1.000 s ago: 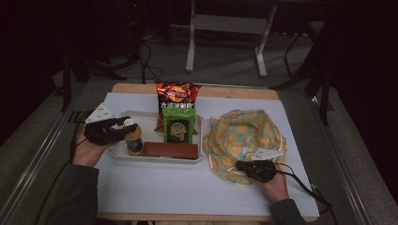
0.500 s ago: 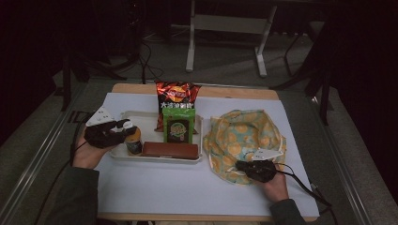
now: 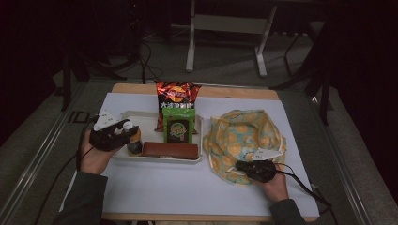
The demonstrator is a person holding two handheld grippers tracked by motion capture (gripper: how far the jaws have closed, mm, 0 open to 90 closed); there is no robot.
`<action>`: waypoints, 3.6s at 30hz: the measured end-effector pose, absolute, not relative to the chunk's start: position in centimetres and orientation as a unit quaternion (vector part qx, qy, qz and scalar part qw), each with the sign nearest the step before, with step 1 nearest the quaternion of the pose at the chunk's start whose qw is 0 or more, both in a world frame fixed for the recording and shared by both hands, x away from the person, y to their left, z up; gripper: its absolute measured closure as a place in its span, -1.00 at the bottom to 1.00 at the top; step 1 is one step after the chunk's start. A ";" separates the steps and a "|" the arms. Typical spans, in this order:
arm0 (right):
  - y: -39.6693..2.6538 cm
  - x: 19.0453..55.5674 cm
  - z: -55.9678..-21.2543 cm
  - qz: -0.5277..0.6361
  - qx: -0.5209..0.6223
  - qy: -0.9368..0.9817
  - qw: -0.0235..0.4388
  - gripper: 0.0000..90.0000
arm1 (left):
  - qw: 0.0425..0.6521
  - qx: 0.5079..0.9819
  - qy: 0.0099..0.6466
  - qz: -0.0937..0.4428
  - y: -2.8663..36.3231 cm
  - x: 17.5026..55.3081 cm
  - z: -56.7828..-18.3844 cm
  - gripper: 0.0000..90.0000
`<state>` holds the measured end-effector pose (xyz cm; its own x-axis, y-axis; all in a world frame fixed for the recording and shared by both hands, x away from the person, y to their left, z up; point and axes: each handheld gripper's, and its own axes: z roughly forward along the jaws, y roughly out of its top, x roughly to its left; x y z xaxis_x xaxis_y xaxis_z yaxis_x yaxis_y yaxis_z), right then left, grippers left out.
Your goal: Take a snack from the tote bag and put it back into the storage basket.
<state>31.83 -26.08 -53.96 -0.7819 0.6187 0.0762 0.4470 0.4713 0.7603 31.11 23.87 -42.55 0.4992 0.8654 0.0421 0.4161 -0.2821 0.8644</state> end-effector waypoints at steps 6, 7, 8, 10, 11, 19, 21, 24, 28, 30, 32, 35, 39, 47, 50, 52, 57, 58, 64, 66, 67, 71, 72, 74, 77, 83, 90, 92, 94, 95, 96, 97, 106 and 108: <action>-26.1 31.8 -54.0 0.408 0.313 0.851 0.105 0.81 | 0.420 0.739 0.451 0.271 23.5 30.8 -42.4 0.23; -26.1 31.8 -54.0 0.408 0.313 0.851 0.105 0.81 | 0.421 0.737 0.454 0.272 23.5 30.7 -42.4 0.24; -26.1 31.8 -54.0 0.408 0.313 0.851 0.105 0.81 | 0.417 0.736 0.457 0.274 23.4 30.6 -42.4 0.24; -26.1 31.8 -54.0 0.408 0.313 0.851 0.105 0.81 | 0.416 0.732 0.463 0.277 23.3 30.5 -42.4 0.24; -26.1 31.8 -54.0 0.408 0.313 0.851 0.105 0.81 | 0.416 0.728 0.468 0.278 23.3 30.5 -42.4 0.24; -26.1 31.8 -54.0 0.408 0.313 0.851 0.104 0.81 | 0.412 0.706 0.493 0.298 22.6 30.2 -42.0 0.19; -26.1 31.8 -54.0 0.408 0.314 0.851 0.104 0.81 | 0.410 0.698 0.502 0.303 22.6 30.2 -41.9 0.19; -26.1 31.8 -54.0 0.409 0.313 0.851 0.105 0.81 | 0.405 0.693 0.512 0.305 22.4 30.2 -41.9 0.18; -26.1 31.9 -54.0 0.408 0.313 0.851 0.105 0.81 | 0.407 0.687 0.523 0.299 22.4 30.2 -41.9 0.20; -26.1 31.8 -54.0 0.408 0.313 0.851 0.105 0.81 | 0.413 0.682 0.528 0.292 22.4 30.3 -42.0 0.24; -26.1 31.9 -54.0 0.408 0.313 0.851 0.105 0.81 | 0.415 0.678 0.532 0.291 22.3 30.3 -42.0 0.28; -26.1 31.8 -54.0 0.409 0.313 0.851 0.105 0.81 | 0.410 0.683 0.525 0.299 22.1 30.2 -42.1 0.29; -26.1 31.9 -54.0 0.408 0.313 0.851 0.105 0.81 | 0.413 0.688 0.520 0.293 22.3 30.3 -42.0 0.30; -26.1 31.9 -54.0 0.408 0.313 0.851 0.104 0.81 | 0.422 0.717 0.479 0.278 23.1 30.3 -41.9 0.30; -26.1 31.9 -54.0 0.408 0.313 0.851 0.104 0.81 | 0.424 0.735 0.455 0.271 23.5 30.4 -41.9 0.32; -26.1 31.9 -54.0 0.408 0.313 0.851 0.104 0.81 | 0.429 0.742 0.443 0.263 23.8 30.5 -41.9 0.32; -26.1 31.9 -54.0 0.408 0.313 0.851 0.104 0.81 | 0.449 0.757 0.407 0.244 24.7 30.8 -42.0 0.32; -26.1 31.9 -54.0 0.408 0.313 0.851 0.104 0.81 | 0.452 0.760 0.401 0.241 24.9 30.9 -42.0 0.32; -26.1 31.9 -54.0 0.408 0.314 0.851 0.103 0.81 | 0.468 0.773 0.371 0.214 25.7 31.7 -42.1 0.32; -26.1 31.9 -54.0 0.408 0.314 0.851 0.103 0.81 | 0.470 0.778 0.360 0.209 25.8 31.8 -42.1 0.32; -26.1 31.9 -54.0 0.408 0.314 0.851 0.102 0.81 | 0.471 0.780 0.358 0.206 25.9 31.9 -42.1 0.32; -26.1 31.9 -54.0 0.408 0.313 0.851 0.103 0.81 | 0.480 0.785 0.343 0.190 26.5 32.4 -42.2 0.32; -26.1 31.9 -54.0 0.408 0.313 0.851 0.103 0.81 | 0.483 0.785 0.340 0.186 26.6 32.4 -42.2 0.32; -26.1 31.9 -54.0 0.408 0.313 0.851 0.103 0.81 | 0.488 0.787 0.330 0.182 26.7 32.5 -42.3 0.32; -26.1 31.9 -54.0 0.408 0.314 0.851 0.102 0.81 | 0.494 0.787 0.324 0.177 27.0 32.6 -42.4 0.32; -26.1 31.9 -54.0 0.408 0.313 0.851 0.103 0.81 | 0.494 0.786 0.327 0.175 27.0 32.7 -42.4 0.31; -26.1 31.9 -54.0 0.408 0.313 0.851 0.103 0.81 | 0.479 0.780 0.356 0.189 26.4 32.3 -42.6 0.24; -26.1 31.9 -54.0 0.408 0.313 0.851 0.103 0.81 | 0.479 0.777 0.361 0.190 26.3 32.2 -42.7 0.24; -26.1 31.9 -54.0 0.408 0.313 0.851 0.103 0.81 | 0.480 0.774 0.365 0.196 26.2 32.2 -42.7 0.24; -26.1 31.9 -54.0 0.408 0.313 0.851 0.103 0.81 | 0.481 0.770 0.370 0.200 26.1 32.1 -42.8 0.24; -26.1 31.9 -54.0 0.408 0.314 0.851 0.103 0.81 | 0.482 0.768 0.371 0.203 25.9 32.0 -42.8 0.27; -26.1 31.9 -54.0 0.408 0.313 0.851 0.103 0.81 | 0.482 0.769 0.369 0.203 25.9 31.9 -42.8 0.28; -26.1 31.9 -54.0 0.408 0.313 0.851 0.102 0.81 | 0.484 0.778 0.356 0.186 26.3 32.3 -42.7 0.29; -26.1 31.9 -54.0 0.408 0.313 0.851 0.103 0.80 | 0.484 0.778 0.354 0.185 26.3 32.3 -42.7 0.29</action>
